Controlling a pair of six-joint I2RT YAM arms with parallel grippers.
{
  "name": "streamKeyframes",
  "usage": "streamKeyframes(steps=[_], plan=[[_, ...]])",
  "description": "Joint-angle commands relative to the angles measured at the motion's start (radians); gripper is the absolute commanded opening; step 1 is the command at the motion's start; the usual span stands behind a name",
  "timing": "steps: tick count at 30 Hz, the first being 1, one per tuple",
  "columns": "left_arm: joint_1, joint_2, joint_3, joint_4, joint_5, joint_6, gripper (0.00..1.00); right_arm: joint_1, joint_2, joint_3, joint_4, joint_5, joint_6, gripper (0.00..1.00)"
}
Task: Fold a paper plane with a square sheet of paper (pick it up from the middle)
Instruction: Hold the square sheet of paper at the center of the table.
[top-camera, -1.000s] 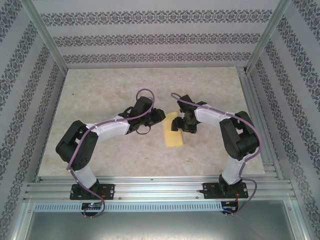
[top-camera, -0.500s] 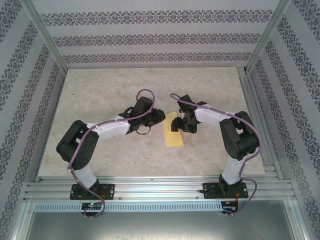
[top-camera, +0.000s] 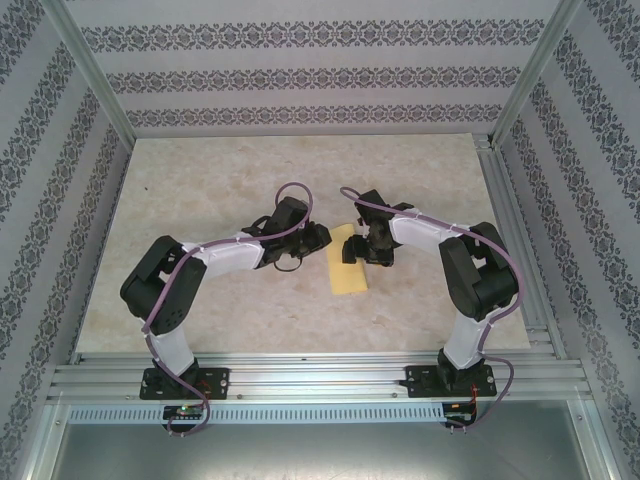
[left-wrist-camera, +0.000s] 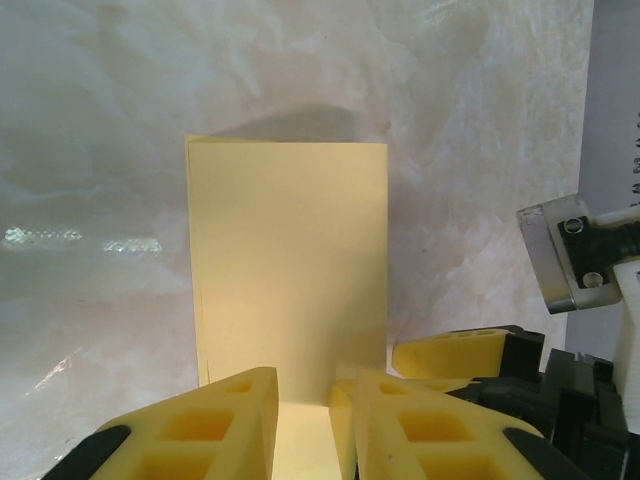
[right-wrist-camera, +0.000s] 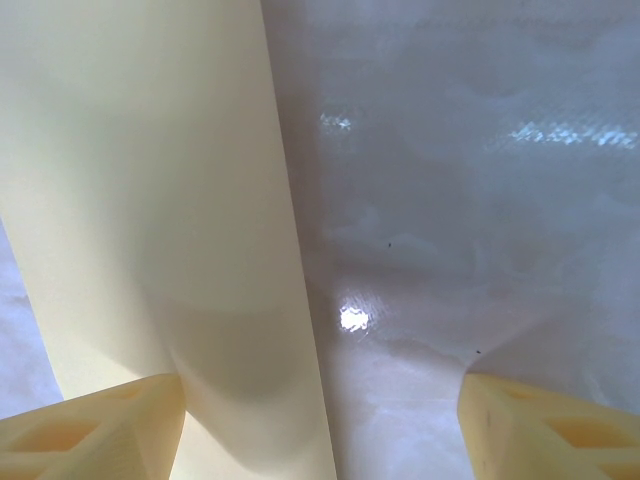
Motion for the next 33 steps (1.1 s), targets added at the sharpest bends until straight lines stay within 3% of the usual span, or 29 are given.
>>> streamKeyframes(steps=[1, 15, 33], plan=[[-0.014, 0.016, 0.014, 0.033, 0.023, -0.016, 0.28, -0.001, 0.033, 0.02, -0.017, -0.004, 0.0, 0.73], [-0.014, 0.016, 0.019, 0.029, 0.028, -0.018, 0.28, -0.017, 0.001, -0.008, 0.033, -0.023, 0.068, 0.74], [-0.014, 0.017, 0.02, 0.026, 0.025, -0.017, 0.28, 0.001, 0.043, 0.009, -0.016, 0.011, 0.025, 0.74]])
